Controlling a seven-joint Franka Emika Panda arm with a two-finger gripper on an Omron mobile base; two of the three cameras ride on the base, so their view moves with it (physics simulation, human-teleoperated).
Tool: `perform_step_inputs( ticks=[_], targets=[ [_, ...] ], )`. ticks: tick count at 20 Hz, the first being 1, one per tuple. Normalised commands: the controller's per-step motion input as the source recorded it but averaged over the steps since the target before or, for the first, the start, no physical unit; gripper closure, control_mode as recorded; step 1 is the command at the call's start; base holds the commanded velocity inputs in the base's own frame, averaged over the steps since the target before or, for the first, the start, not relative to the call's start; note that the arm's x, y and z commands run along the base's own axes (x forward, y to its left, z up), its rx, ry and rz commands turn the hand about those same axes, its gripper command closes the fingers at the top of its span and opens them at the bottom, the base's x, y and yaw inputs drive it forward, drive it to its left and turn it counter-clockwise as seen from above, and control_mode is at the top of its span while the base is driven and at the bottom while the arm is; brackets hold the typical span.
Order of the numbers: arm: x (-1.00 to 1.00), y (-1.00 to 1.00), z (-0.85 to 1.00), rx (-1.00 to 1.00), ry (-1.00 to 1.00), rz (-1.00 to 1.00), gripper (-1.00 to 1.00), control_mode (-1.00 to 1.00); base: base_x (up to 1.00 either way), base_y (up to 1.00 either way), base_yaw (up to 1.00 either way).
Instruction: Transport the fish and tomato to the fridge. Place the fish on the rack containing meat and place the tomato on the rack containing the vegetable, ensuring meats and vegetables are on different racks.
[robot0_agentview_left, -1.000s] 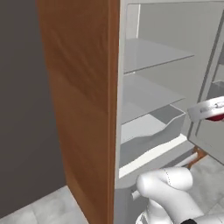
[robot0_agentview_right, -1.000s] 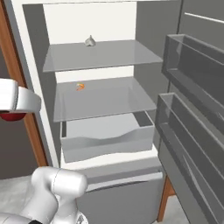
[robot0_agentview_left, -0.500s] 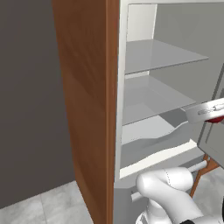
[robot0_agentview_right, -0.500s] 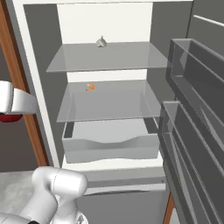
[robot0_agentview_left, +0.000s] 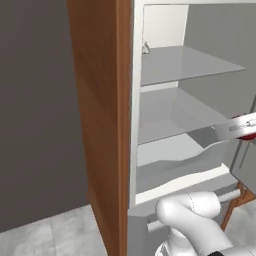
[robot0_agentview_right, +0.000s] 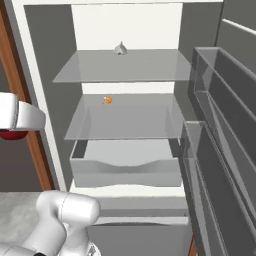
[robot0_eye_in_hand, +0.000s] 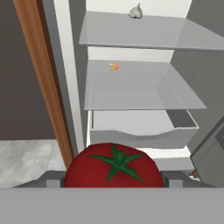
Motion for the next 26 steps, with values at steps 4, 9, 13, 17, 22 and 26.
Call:
perform_step_inputs(
  ticks=[4,9,13,17,22,26],
  targets=[
    [0.00,0.00,0.00,0.00,0.00,0.00,1.00,1.00,0.49,-0.33,0.29],
    [0.00,0.00,0.00,0.00,0.00,0.00,1.00,1.00,0.44,-0.14,0.25],
    [0.00,-0.01,0.03,-0.01,-0.03,0.01,1.00,-1.00,0.12,-0.01,0.07],
    [0.00,-0.27,0.18,-0.05,-0.10,0.00,1.00,-1.00,0.00,0.00,0.00],
    [0.05,-0.31,0.35,-0.02,-0.16,-0.01,1.00,-1.00,0.00,0.00,0.00],
    [0.42,-0.42,0.25,-0.01,-0.16,0.00,1.00,-1.00,0.00,0.00,0.00]
  ],
)
